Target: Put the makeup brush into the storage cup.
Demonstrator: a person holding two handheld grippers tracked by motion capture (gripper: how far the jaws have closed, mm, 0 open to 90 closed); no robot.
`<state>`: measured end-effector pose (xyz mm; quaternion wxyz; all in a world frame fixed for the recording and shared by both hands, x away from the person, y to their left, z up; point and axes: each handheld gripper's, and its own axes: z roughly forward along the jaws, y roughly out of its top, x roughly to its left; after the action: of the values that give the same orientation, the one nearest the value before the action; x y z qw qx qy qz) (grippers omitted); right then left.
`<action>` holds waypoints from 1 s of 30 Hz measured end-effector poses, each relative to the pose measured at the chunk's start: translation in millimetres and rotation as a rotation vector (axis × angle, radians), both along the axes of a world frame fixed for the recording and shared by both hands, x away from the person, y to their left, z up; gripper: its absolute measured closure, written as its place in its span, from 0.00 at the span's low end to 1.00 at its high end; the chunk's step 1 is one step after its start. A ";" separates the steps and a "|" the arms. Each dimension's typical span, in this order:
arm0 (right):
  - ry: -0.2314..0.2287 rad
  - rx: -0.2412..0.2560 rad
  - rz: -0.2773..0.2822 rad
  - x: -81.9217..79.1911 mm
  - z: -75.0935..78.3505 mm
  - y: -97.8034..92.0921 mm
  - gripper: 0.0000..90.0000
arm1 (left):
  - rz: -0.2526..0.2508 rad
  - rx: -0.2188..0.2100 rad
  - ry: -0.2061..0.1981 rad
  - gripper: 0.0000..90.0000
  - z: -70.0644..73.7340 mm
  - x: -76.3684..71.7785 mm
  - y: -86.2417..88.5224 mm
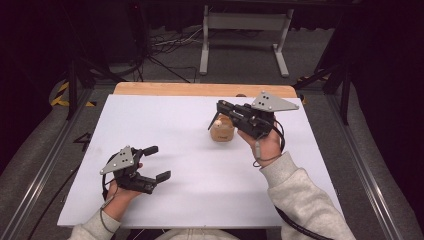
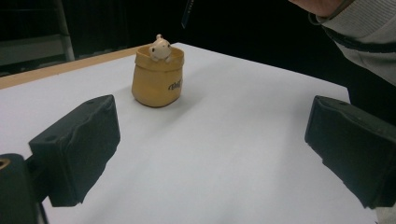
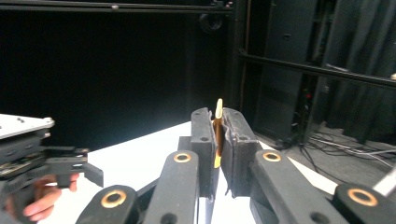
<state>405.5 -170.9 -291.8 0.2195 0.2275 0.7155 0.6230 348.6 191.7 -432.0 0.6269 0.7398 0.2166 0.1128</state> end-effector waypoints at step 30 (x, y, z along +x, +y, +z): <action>-0.016 -0.074 -0.287 39.2 -2.2 -1.3 0.93 | 0.026 0.008 0.000 0.04 -1.8 0.0 0.3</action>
<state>444.7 -172.2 -294.0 0.3201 0.3144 0.6962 0.5603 348.5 192.1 -433.7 0.6224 0.7395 0.2257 0.1221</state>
